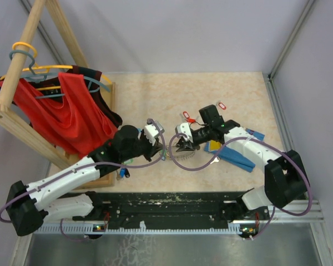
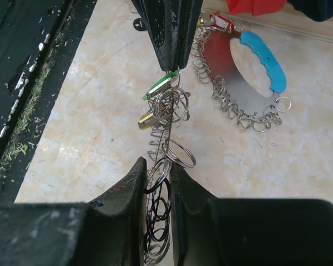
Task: Remove the keys from the keyring
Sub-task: Pick up the key from the keyring.
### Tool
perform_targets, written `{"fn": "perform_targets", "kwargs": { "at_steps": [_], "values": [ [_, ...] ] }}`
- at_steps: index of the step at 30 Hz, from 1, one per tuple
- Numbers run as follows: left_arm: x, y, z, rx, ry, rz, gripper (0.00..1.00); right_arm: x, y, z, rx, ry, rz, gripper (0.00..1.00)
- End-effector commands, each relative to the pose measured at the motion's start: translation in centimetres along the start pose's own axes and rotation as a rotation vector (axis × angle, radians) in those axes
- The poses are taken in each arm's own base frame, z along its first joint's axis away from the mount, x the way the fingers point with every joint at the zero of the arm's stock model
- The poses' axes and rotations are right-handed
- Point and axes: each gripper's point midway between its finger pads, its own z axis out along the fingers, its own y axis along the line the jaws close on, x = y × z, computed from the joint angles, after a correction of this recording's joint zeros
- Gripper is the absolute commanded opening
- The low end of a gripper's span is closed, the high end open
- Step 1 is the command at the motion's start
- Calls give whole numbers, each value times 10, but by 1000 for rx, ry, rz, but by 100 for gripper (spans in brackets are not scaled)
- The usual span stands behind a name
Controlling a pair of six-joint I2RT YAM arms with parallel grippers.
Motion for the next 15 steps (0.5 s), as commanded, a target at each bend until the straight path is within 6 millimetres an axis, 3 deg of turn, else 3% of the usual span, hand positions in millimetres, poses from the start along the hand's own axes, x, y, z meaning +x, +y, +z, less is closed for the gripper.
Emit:
{"fn": "perform_targets", "kwargs": {
  "at_steps": [1, 15],
  "values": [
    [-11, -6, 1, 57, -28, -68, 0, -19, 3, -2, -5, -55, -78, 0],
    [-1, -9, 16, 146, -33, -280, 0, -12, -5, 4, 15, -59, -10, 0]
  ]
}}
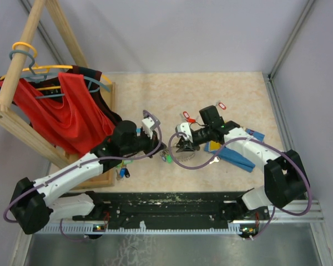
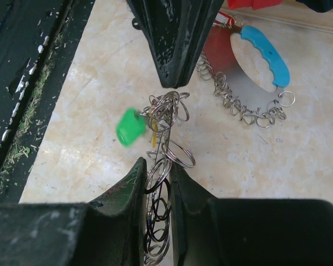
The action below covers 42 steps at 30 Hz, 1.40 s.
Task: Remove the keys from the keyring
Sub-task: Pick up the key from the keyring.
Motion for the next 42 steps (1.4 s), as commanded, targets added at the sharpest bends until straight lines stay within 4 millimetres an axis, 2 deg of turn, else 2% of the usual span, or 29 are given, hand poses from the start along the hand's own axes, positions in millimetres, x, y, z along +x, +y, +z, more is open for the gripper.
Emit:
{"fn": "perform_targets", "kwargs": {
  "at_steps": [1, 8, 12, 16, 22, 27, 34, 37, 42],
  "values": [
    [2, -7, 7, 58, -4, -58, 0, -16, -8, 2, 18, -53, -42, 0],
    [-4, -5, -4, 55, -53, 11, 0, -17, -13, 0, 30, -54, -7, 0],
    [-5, -20, -15, 137, -148, 33, 13, -23, -16, -5, 35, -78, 28, 0],
    [2, -39, -22, 245, -205, -8, 37, -31, -20, -11, 39, -114, 69, 0],
    [9, -52, -28, 317, -318, -100, 47, -39, -26, -15, 55, -139, 132, 0],
    [7, -56, -17, 251, -378, -159, 57, -46, -32, -17, 79, -150, 200, 0],
    [4, -33, -2, 70, -408, -373, 62, -49, -38, -18, 109, -153, 246, 0],
    [7, -25, 9, -35, -368, -447, 61, -50, -40, -18, 122, -153, 254, 0],
    [10, -23, 21, -188, -345, -509, 56, -50, -42, -18, 135, -150, 266, 0]
  ]
}}
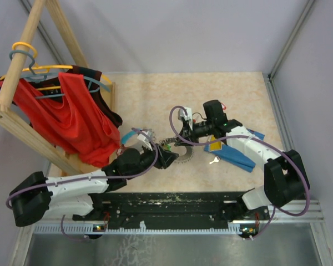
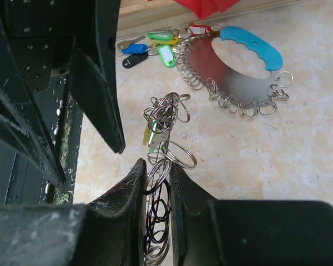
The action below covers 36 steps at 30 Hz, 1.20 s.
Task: Remove the keys from the keyring
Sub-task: Pick up the key from the keyring.
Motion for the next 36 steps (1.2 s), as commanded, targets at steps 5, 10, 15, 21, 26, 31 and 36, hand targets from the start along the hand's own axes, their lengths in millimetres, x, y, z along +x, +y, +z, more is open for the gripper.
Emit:
{"fn": "perform_targets", "kwargs": {
  "at_steps": [5, 10, 15, 21, 26, 31, 36],
  "values": [
    [-6, 18, 19, -322, -76, -84, 40, -38, -8, -2, 23, -72, -80, 0],
    [3, 33, 25, -440, -56, -71, 39, -40, -7, -2, 21, -75, -80, 0],
    [-3, 46, 28, -545, -81, -43, 47, -42, -5, -2, 21, -76, -85, 0],
    [-9, 54, 31, -624, -103, -25, 60, -42, -5, -1, 23, -73, -90, 0],
    [-16, 52, 27, -625, -115, -7, 60, -43, -5, -2, 28, -72, -91, 0],
    [-26, 45, 22, -598, -112, 39, 61, -43, -6, -1, 32, -70, -80, 0],
    [-35, 48, 16, -600, -108, 78, 63, -45, -4, 0, 27, -69, -78, 0]
  ]
}}
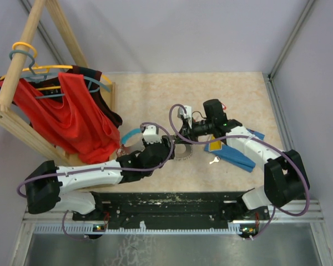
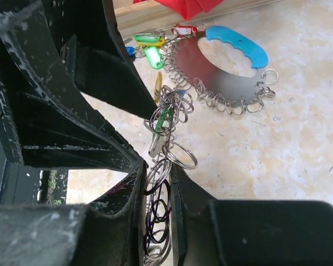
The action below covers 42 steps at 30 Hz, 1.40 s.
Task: Remove the keys from the keyring
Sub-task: Pick up the key from the keyring.
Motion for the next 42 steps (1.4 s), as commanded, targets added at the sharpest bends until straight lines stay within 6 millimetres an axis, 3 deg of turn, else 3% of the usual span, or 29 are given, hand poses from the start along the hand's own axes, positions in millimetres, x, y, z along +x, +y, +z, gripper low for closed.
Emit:
{"fn": "perform_targets", "kwargs": {
  "at_steps": [1, 15, 26, 33, 42],
  "values": [
    [-21, 0, -2, 5, -34, 20, 63, -41, 6, -2, -23, -71, -88, 0],
    [-25, 5, 7, -6, 4, 126, 59, -43, 10, 0, -33, -66, -85, 0],
    [-30, 11, 8, -21, -7, 168, 41, -41, 11, 3, -39, -59, -82, 0],
    [-31, 13, 5, -11, -2, 197, 24, -39, 10, 4, -32, -52, -84, 0],
    [-30, 8, -4, 74, 31, 286, 8, -36, 7, 4, -19, -40, -87, 0]
  ]
}}
